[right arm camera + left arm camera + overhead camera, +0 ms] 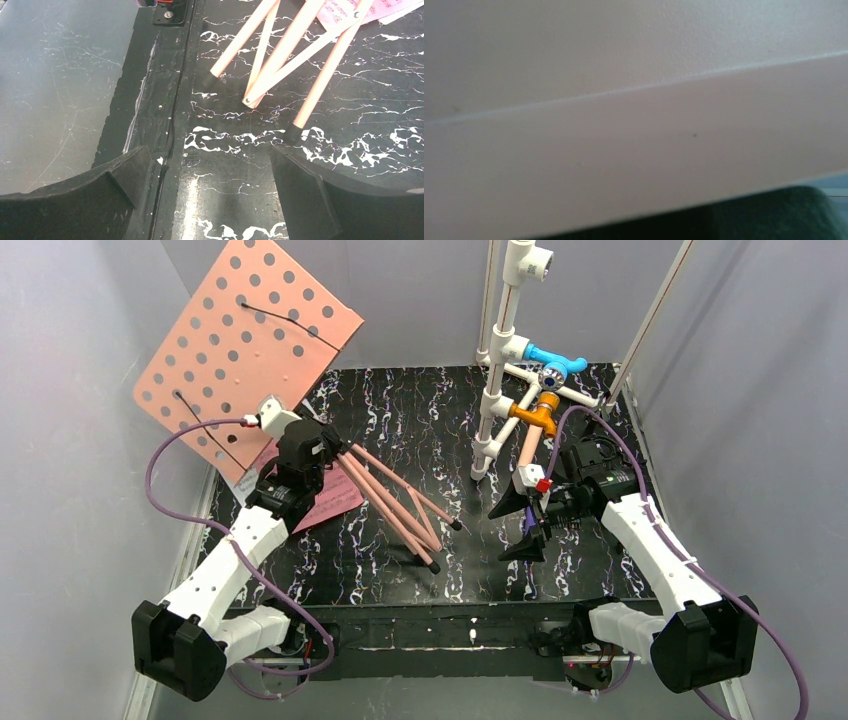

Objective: Pack up the instrument practice props
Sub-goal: Place the music stand at the center of the board.

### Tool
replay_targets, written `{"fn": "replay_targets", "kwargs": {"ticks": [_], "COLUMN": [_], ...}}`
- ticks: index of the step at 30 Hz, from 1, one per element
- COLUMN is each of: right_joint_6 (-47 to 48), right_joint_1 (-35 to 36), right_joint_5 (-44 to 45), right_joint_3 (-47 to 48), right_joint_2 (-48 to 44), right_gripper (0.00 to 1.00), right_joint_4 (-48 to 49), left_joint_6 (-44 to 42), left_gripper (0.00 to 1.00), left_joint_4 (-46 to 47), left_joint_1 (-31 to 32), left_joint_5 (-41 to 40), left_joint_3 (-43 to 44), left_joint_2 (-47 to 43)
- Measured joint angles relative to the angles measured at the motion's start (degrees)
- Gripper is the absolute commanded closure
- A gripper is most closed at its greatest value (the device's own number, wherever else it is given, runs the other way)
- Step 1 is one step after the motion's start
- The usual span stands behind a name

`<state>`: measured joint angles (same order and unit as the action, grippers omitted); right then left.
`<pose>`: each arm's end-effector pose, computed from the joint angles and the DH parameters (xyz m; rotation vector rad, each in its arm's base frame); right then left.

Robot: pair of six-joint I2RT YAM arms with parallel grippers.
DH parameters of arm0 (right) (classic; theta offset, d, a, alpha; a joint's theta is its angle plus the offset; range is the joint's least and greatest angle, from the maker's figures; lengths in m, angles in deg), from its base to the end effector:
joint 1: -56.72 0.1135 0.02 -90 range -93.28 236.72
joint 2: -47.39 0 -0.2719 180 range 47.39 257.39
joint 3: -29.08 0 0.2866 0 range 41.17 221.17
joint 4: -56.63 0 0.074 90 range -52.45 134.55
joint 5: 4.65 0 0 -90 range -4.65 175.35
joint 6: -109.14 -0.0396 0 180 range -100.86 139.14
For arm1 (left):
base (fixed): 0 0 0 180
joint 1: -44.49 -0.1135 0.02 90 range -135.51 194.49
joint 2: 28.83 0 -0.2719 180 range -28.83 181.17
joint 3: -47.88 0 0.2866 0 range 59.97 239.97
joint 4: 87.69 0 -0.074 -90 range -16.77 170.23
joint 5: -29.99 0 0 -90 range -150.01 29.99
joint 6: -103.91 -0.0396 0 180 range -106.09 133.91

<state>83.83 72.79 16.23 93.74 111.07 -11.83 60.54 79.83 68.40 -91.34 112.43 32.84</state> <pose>0.2009 0.0964 0.2807 -1.5549 1.3908 1.1280 0.2675 -0.0961 0.3493 -0.7241 1.5748 -0.4369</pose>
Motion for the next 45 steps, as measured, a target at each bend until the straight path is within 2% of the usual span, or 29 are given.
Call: {"fn": "replay_targets", "kwargs": {"ticks": [6, 17, 28, 45], "right_joint_6": [0.0, -0.2, -0.5, -1.3], "right_joint_1": [0.0, 0.0, 0.0, -0.3], "right_joint_5": [0.2, 0.5, 0.6, 1.5], "right_joint_3": [-1.0, -1.9, -2.5, -3.7], "right_joint_2": [-0.1, -0.4, -1.4, -2.1], "right_gripper": [0.0, 0.0, 0.0, 0.0], "right_joint_4": [0.5, 1.2, 1.7, 2.6], "left_joint_6": [6.2, 13.0, 13.9, 15.3], "left_gripper": [1.0, 1.0, 1.0, 1.0], "left_joint_4": [-3.9, -6.8, -7.3, -6.3], "left_joint_1": [-2.8, -4.1, -4.2, -4.3], "left_joint_5": [4.4, 7.4, 9.2, 11.9], "left_joint_3": [0.0, 0.1, 0.1, 0.1], "left_joint_2": [0.6, 1.3, 4.4, 17.7]}}
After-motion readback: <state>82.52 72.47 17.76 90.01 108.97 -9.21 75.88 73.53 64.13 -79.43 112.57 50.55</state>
